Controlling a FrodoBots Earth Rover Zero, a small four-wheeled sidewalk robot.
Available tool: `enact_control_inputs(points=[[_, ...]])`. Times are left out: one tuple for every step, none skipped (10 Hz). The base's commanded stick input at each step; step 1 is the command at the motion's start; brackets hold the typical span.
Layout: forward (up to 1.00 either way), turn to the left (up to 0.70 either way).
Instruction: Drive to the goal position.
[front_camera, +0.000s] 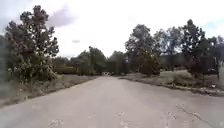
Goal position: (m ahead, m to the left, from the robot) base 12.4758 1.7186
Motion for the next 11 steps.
enact_control_inputs(points=[[1.00, 0.16], [1.00, 0.32], [1.00, 0.14], [1.00, 0.01], [1.00, 0.01], [1.00, 0.01], [1.00, 0.01], [1.00, 0.01], [1.00, 0.01], [1.00, 0.41], [1.00, 0.41]])
